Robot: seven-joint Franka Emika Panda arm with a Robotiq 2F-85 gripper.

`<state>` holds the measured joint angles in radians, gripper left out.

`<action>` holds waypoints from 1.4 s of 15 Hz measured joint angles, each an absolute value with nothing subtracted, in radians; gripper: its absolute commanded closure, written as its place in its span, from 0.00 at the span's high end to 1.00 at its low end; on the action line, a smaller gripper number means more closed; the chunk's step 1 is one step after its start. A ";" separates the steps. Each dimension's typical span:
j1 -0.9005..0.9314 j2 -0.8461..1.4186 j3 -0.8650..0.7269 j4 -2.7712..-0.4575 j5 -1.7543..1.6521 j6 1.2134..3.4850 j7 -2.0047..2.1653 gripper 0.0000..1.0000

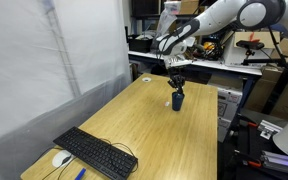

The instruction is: Remove the marker from the cup and put it on the table

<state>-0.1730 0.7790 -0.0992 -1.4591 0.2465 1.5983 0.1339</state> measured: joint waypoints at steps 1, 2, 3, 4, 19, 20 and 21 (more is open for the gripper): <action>-0.173 0.761 -0.099 -1.457 0.247 1.583 0.140 0.05; -0.173 0.744 -0.099 -1.454 0.247 1.564 0.146 0.05; -0.173 0.728 -0.099 -1.451 0.247 1.548 0.150 0.05; -0.173 0.712 -0.099 -1.448 0.247 1.529 0.154 0.05; -0.034 0.584 -0.040 -1.625 0.211 1.824 0.123 0.05; -0.024 0.587 -0.036 -1.660 0.205 1.891 0.116 0.05; -0.016 0.587 -0.034 -1.696 0.197 1.959 0.111 0.05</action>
